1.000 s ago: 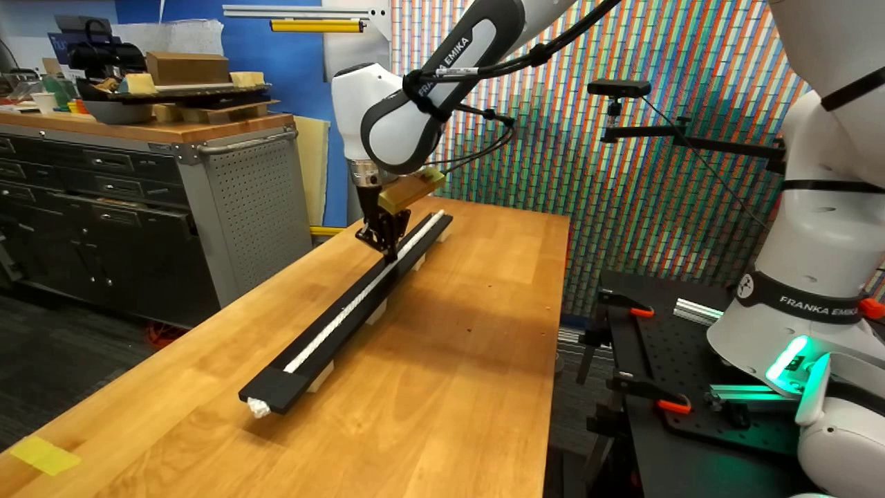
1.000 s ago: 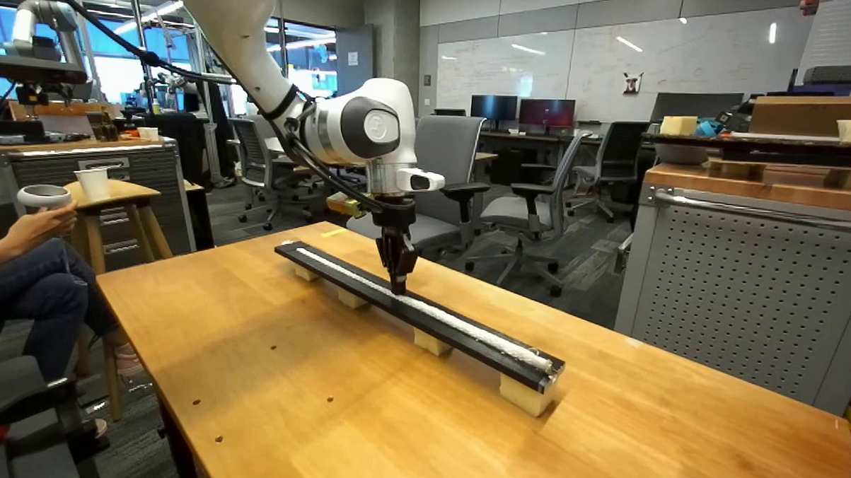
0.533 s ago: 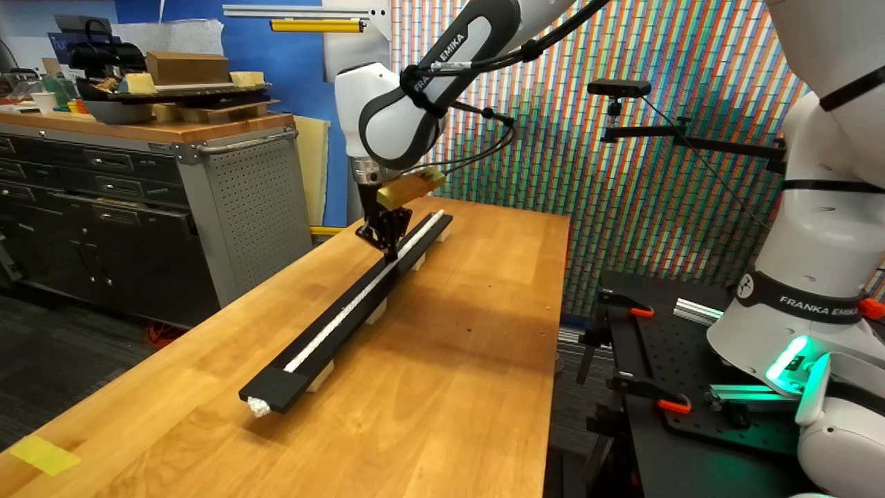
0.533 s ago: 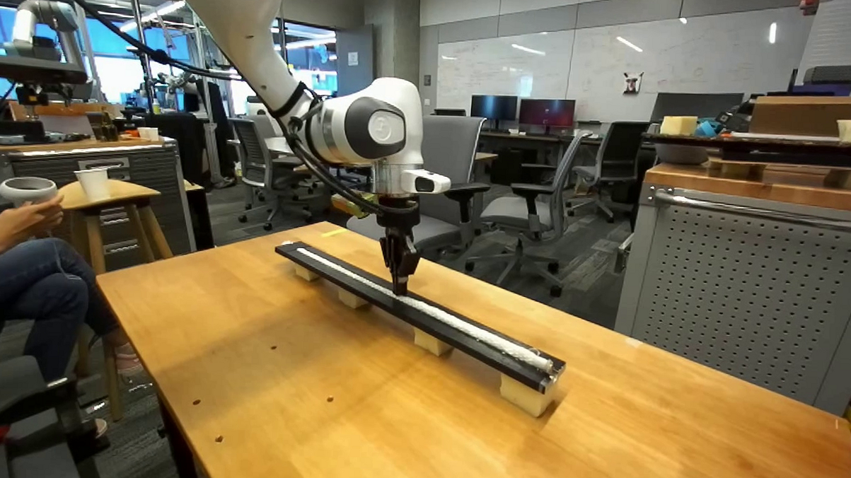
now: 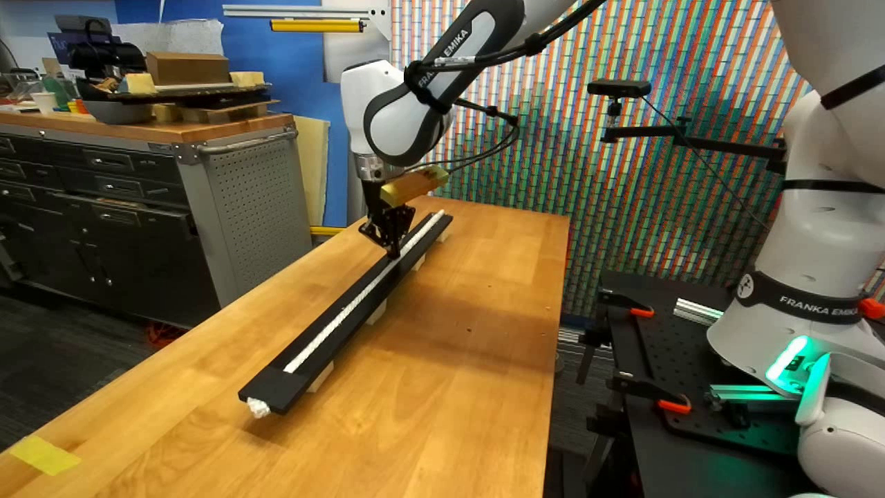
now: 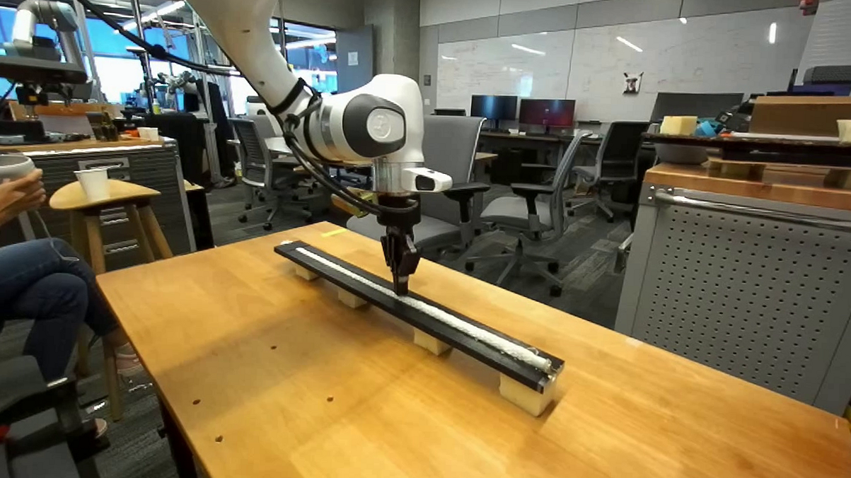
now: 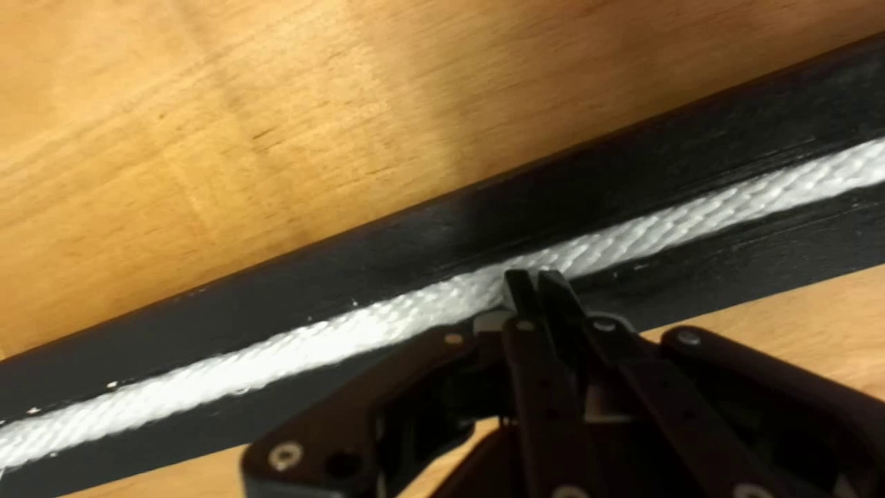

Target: Put the rope in the groove then press down on the rope

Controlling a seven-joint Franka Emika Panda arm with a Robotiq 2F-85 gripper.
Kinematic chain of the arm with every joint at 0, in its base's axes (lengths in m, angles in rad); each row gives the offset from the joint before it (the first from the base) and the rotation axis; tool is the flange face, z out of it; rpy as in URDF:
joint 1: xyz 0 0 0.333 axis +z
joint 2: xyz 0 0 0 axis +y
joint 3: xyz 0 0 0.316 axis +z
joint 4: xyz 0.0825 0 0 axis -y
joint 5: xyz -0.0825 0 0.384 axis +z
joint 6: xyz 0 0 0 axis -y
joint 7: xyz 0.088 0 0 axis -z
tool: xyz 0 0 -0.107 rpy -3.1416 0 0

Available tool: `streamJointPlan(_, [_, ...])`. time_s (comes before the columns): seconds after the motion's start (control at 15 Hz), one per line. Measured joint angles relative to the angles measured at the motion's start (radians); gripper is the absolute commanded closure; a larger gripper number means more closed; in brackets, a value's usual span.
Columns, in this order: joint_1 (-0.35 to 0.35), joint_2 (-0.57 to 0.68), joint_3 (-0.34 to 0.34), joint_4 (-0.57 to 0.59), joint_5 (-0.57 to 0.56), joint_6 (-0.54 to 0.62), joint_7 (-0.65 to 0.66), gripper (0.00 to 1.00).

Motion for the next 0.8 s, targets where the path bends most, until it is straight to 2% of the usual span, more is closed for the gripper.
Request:
streamJointPlan(0.33, [0.000,-0.031,-0.008,-0.042,0.000,0.024,0.000,0.91])
streamJointPlan(0.8, [-0.011,-0.019,-0.014,-0.039,0.000,0.028,0.000,0.90])
